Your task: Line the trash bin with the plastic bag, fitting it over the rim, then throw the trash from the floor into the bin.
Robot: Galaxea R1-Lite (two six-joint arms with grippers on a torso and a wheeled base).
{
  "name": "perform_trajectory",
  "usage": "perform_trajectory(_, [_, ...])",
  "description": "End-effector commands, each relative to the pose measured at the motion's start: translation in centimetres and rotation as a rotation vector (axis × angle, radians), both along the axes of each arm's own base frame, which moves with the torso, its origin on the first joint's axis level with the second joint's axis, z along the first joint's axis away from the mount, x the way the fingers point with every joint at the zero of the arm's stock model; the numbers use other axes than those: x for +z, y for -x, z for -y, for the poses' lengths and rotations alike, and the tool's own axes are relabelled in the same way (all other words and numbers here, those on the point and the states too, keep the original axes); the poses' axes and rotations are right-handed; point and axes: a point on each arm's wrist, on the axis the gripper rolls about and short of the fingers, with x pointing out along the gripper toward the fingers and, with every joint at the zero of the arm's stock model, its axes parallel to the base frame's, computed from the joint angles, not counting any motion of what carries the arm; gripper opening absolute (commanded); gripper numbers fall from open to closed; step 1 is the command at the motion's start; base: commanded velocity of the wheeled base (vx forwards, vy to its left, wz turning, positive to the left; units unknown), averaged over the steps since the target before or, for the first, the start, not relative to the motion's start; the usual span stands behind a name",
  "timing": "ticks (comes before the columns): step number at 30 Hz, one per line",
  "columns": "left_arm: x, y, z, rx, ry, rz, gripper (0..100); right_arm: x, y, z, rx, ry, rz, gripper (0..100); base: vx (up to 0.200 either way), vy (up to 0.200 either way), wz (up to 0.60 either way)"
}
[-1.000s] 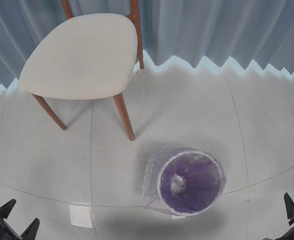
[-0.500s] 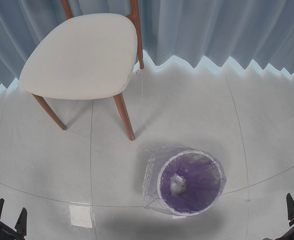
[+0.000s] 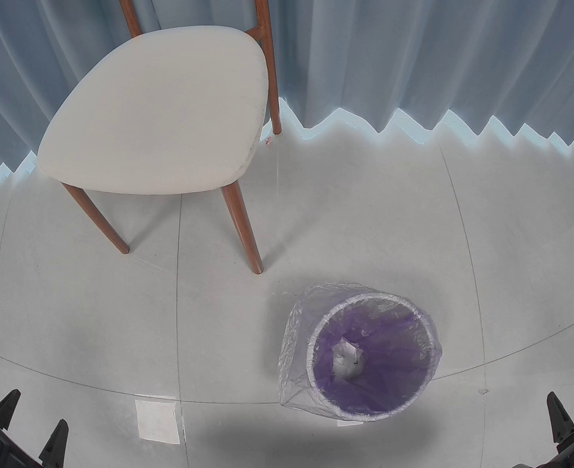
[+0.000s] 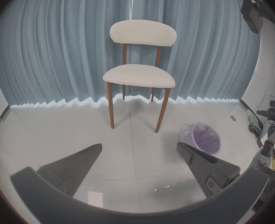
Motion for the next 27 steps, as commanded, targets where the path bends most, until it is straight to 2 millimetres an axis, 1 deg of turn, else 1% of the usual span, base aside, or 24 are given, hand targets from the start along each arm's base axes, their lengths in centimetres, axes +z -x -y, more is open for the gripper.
perform_trajectory(1, [-0.53,0.06,0.28,0.116,-0.005,-0.001,100,-0.90,0.48,0.15,-0.201,0.014,0.020,100,0.000,0.000,0.00])
perform_trajectory(2, [-0.57,0.32,0.35,0.153,-0.006,0.035,100,-0.93,0.53,0.16,-0.196,0.008,0.038,100,0.000,0.000,0.00])
perform_trajectory(3, [-0.63,0.58,0.34,0.144,-0.005,0.071,100,-0.93,0.54,0.17,-0.198,0.006,0.039,100,0.000,0.000,0.00])
perform_trajectory(5, [-0.63,0.58,0.30,0.119,-0.004,0.071,100,-0.93,0.54,0.17,-0.201,0.003,0.039,100,0.000,0.000,0.00])
perform_trajectory(9, [-0.63,0.58,0.32,0.118,-0.022,0.073,100,-0.93,0.54,0.22,-0.221,-0.026,0.038,100,0.000,0.000,0.00])
perform_trajectory(15, [-0.62,0.58,0.32,0.122,-0.013,0.074,100,-0.91,0.56,0.23,-0.224,-0.024,0.038,100,0.000,0.000,0.00])
perform_trajectory(20, [-0.66,0.58,0.32,0.123,-0.015,0.069,100,-0.93,0.54,0.13,-0.183,0.004,0.039,100,0.000,0.000,0.00])
perform_trajectory(27, [-0.66,0.58,0.32,0.123,-0.015,0.069,100,-0.93,0.54,0.12,-0.178,0.009,0.039,100,0.000,0.000,0.00])
